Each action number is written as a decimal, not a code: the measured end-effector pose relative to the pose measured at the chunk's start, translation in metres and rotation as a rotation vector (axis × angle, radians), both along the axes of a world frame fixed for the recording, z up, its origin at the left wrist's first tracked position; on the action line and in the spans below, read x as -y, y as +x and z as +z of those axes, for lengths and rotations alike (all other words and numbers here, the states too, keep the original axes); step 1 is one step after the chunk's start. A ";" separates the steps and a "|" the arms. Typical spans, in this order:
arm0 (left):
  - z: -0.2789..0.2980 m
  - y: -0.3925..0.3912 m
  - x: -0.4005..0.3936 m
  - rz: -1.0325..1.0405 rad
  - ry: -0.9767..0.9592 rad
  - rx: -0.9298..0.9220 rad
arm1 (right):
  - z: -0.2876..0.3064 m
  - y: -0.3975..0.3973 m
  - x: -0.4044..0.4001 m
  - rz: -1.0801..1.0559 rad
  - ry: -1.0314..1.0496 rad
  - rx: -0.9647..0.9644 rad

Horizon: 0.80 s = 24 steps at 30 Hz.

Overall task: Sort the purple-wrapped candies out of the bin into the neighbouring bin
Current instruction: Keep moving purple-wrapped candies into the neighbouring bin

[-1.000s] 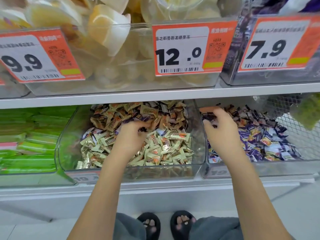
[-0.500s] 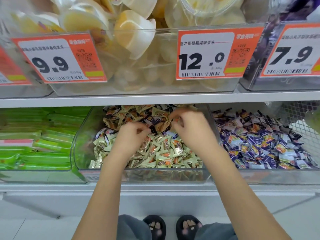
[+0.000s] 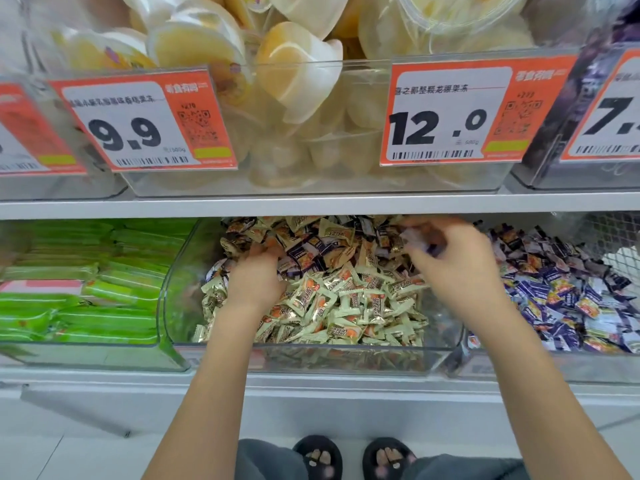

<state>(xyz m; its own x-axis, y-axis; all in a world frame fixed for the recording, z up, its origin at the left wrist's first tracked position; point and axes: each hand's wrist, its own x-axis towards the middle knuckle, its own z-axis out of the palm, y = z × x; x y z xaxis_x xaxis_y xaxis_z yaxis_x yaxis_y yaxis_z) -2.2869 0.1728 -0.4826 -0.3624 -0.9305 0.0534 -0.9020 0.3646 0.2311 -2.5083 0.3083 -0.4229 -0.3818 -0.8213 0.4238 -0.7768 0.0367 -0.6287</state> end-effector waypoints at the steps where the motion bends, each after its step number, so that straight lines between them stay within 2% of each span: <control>1: -0.001 -0.001 0.001 -0.011 0.026 -0.062 | 0.001 -0.006 -0.003 -0.046 -0.032 0.004; 3: -0.002 -0.003 0.002 -0.066 0.076 -0.167 | 0.000 -0.017 -0.008 -0.131 -0.063 0.021; 6: -0.002 -0.007 0.004 -0.148 0.074 -0.163 | -0.003 -0.028 -0.015 -0.168 -0.052 0.085; 10: 0.002 -0.014 0.015 -0.215 0.102 0.169 | -0.005 -0.037 -0.020 -0.144 -0.035 0.092; 13: 0.011 -0.024 0.026 -0.243 0.203 0.262 | -0.005 -0.040 -0.019 -0.134 -0.035 0.087; 19: 0.012 -0.030 0.034 -0.202 0.278 0.065 | -0.005 -0.044 -0.017 -0.122 -0.019 0.064; 24: 0.016 -0.014 0.035 -0.176 0.370 -0.236 | -0.007 -0.054 -0.021 -0.120 0.034 0.080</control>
